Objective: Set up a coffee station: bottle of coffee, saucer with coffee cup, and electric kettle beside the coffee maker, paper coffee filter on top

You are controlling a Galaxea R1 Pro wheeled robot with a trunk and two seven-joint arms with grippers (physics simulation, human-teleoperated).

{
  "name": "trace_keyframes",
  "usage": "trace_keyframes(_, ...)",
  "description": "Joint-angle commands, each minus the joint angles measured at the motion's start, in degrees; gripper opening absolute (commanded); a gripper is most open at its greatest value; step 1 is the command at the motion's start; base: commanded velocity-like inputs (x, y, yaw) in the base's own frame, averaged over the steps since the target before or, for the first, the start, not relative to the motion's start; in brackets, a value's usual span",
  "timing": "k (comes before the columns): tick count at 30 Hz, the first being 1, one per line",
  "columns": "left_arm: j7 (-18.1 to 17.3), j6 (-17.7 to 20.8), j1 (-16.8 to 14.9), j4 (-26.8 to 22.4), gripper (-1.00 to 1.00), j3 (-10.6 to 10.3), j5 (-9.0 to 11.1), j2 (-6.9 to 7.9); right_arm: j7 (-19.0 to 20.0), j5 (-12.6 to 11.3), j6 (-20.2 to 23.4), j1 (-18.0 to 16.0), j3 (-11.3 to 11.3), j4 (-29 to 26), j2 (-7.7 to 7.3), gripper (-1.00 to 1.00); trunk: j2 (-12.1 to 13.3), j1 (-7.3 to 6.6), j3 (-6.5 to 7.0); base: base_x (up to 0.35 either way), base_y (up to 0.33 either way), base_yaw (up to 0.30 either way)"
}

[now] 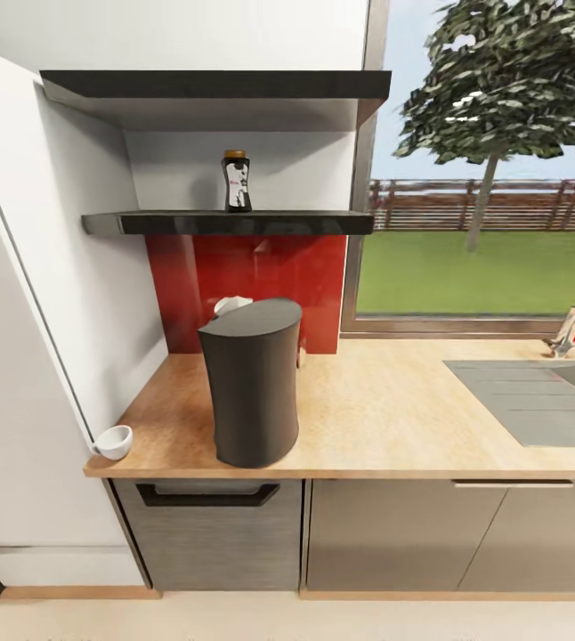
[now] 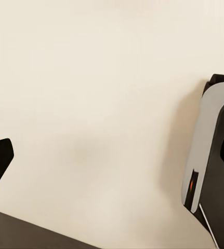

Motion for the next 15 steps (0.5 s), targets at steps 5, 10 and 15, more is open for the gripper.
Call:
trace_keyframes(5, 0.20, -0.46, -0.07, 0.11, 1.00, 0.39, -0.58, 0.32, -0.10, -0.55, -0.10, -0.03, 0.11, -14.38, 2.13, 1.00, -0.13, 0.03, -0.14, -0.011, 0.000, 0.000)
trace_keyframes(10, 0.26, -1.16, -0.07, 0.05, 1.00, 0.63, -0.44, 1.37, -0.14, -0.60, -0.12, -0.03, 0.11, -26.70, 3.48, 1.00, -0.13, 0.03, -0.14, -0.001, 0.000, 0.000)
trace_keyframes(15, 0.28, -3.87, -0.07, -0.45, 1.00, 1.06, -0.30, 1.58, -0.13, -0.63, -0.14, -0.03, 0.11, -36.65, 4.23, 1.00, -0.13, 0.03, -0.14, 0.000, 0.000, 0.000)
